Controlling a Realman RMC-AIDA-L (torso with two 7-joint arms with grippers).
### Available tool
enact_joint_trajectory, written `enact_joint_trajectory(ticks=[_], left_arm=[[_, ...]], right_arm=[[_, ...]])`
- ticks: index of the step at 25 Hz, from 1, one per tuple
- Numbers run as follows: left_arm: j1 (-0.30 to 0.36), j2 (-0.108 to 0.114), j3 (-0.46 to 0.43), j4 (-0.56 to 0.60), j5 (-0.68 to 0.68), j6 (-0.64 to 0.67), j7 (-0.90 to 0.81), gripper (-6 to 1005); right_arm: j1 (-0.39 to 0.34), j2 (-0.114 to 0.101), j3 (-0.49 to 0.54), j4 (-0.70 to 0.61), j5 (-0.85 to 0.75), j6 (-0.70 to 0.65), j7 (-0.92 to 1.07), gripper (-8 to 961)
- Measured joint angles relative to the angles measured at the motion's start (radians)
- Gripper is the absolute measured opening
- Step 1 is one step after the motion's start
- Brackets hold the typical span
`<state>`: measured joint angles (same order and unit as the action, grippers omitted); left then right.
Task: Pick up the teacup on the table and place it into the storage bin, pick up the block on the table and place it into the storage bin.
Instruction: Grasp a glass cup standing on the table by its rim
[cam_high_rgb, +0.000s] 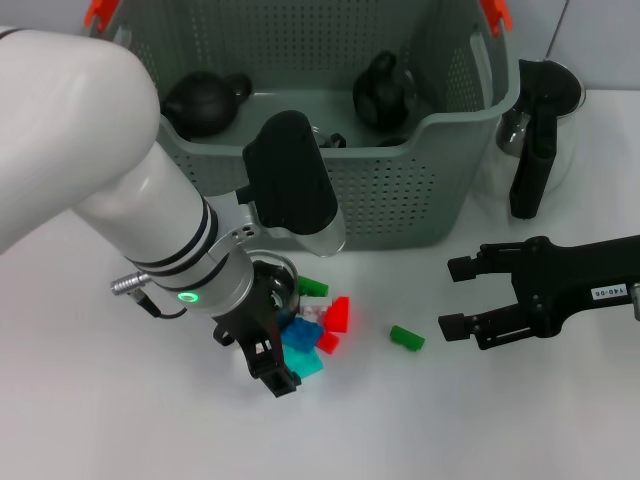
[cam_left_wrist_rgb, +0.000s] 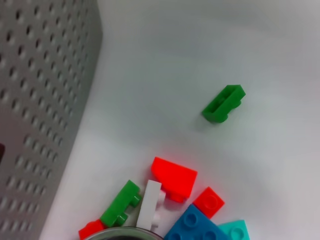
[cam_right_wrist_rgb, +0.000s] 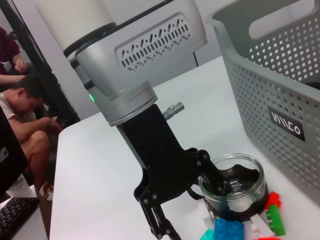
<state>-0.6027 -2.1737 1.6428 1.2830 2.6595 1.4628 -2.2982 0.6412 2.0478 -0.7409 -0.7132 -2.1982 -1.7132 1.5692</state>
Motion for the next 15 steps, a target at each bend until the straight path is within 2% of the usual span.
enact_joint_trajectory(ticks=[15], left_arm=[[-0.002,0.000,0.013,0.013,-0.026,0.021,0.006,669]], right_arm=[[0.000,0.000,0.002,0.000,0.000,0.001,0.000,945]])
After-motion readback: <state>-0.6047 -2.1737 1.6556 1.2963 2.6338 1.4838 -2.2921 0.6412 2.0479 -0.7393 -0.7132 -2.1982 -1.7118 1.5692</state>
